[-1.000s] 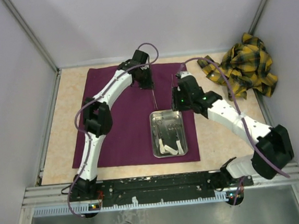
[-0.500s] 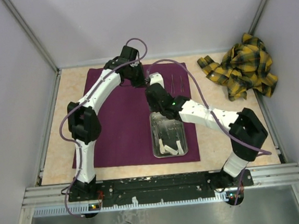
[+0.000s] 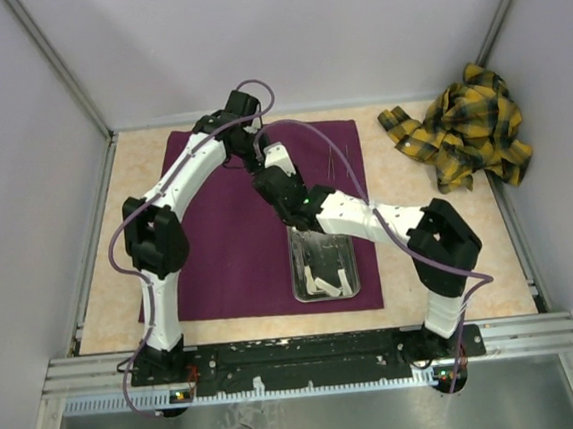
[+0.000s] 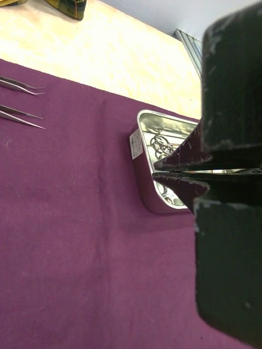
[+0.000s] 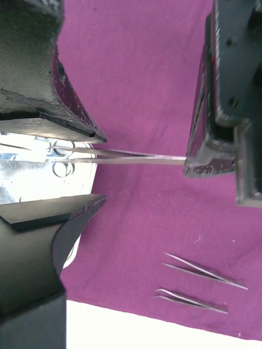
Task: Open and lay out the surgical kit
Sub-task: Place the medical item in the surgical kit.
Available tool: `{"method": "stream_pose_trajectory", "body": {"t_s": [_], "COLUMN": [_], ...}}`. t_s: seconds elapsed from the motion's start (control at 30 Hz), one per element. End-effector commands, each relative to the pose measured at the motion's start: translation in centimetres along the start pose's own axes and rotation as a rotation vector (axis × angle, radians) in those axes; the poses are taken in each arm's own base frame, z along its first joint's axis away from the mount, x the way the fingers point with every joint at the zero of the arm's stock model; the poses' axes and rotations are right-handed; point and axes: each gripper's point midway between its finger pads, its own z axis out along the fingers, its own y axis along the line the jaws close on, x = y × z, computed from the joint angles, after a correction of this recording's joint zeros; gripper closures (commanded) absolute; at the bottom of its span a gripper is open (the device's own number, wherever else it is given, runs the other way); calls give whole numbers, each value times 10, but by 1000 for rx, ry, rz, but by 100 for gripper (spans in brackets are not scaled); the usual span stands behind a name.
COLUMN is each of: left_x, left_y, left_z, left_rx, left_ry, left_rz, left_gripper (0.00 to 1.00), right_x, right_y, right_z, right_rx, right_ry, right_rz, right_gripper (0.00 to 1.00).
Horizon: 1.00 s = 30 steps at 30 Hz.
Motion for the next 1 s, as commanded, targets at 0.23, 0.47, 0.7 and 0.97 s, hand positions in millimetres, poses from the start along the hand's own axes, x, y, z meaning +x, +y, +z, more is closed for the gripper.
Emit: {"method": "stream_pose_trajectory", "body": {"t_s": [0.23, 0.47, 0.7, 0.97], "left_x": [0, -1, -5, -38], "left_y": [-9, -6, -3, 4], "left_z": [-29, -30, -31, -60], "left_rx": [35, 23, 40, 165], "left_ry": [-8, -14, -9, -145], "left_rz": [-15, -20, -20, 23], "left_gripper": [100, 100, 98, 21], "right_x": [-16, -14, -18, -14], "right_y": [5, 5, 7, 6], "right_z": [-3, -6, -10, -18], "right_rx": [84, 97, 89, 36], "right_ry": [-38, -35, -41, -8], "right_rz": [-49, -62, -62, 1], "right_gripper": [63, 81, 100, 100]}}
